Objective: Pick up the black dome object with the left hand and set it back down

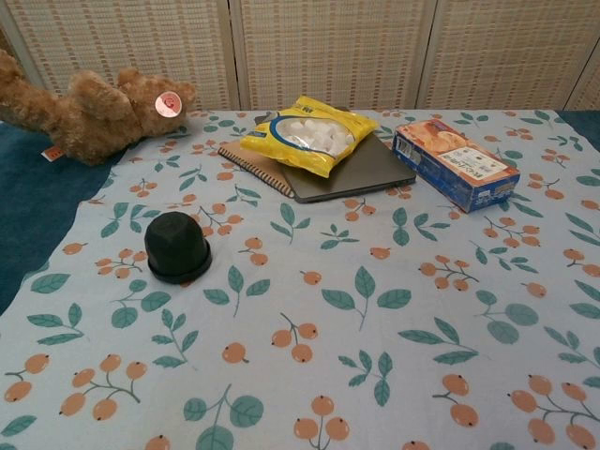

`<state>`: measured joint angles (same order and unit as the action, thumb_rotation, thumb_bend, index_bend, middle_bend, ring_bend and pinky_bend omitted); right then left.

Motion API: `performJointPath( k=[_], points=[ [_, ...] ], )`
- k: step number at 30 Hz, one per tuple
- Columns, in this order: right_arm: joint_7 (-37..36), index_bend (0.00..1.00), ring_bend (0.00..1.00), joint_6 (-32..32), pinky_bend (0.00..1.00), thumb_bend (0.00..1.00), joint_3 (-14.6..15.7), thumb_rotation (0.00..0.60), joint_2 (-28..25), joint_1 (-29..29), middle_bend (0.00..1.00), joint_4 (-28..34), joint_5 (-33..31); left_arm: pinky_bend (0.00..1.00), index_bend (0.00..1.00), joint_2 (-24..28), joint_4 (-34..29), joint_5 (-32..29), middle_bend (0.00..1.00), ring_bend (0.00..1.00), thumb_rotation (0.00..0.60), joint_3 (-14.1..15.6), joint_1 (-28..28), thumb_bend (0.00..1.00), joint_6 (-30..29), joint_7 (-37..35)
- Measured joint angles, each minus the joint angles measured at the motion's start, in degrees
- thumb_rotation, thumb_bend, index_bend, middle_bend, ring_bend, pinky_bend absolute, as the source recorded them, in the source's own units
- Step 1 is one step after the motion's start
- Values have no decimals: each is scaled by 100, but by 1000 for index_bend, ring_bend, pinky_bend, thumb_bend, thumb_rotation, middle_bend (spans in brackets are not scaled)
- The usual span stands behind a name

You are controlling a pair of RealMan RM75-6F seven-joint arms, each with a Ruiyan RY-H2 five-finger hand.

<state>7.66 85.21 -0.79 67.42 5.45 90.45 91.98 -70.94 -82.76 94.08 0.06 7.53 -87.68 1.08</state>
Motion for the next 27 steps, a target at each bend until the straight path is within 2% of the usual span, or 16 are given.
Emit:
performJointPath(
  k=[9, 16, 21, 24, 27],
  points=[
    [-254, 0, 0, 234, 0, 230, 22, 600, -234, -118, 0, 86, 86, 47, 0, -294, -93, 130, 0, 0, 600, 128, 143, 372, 344, 149],
    [-327, 0, 0, 169, 0, 224, 83, 600, -291, -105, 0, 130, 162, 47, 0, -715, -258, 255, 0, 0, 600, 165, 520, 363, 898, 473],
    [-322, 0, 0, 130, 0, 224, 131, 600, -296, -98, 0, 149, 220, 41, 0, -804, -325, 353, 0, 0, 600, 185, 611, 355, 989, 596],
    [-294, 0, 0, 30, 0, 223, 187, 600, -293, -70, 0, 164, 280, 41, 0, -1021, -333, 411, 0, 0, 600, 97, 790, 355, 1259, 903],
    [-291, 0, 0, 6, 0, 223, 187, 600, -301, -63, 0, 182, 256, 41, 0, -1235, -330, 164, 0, 0, 600, -10, 951, 355, 1560, 1068]
  ],
)
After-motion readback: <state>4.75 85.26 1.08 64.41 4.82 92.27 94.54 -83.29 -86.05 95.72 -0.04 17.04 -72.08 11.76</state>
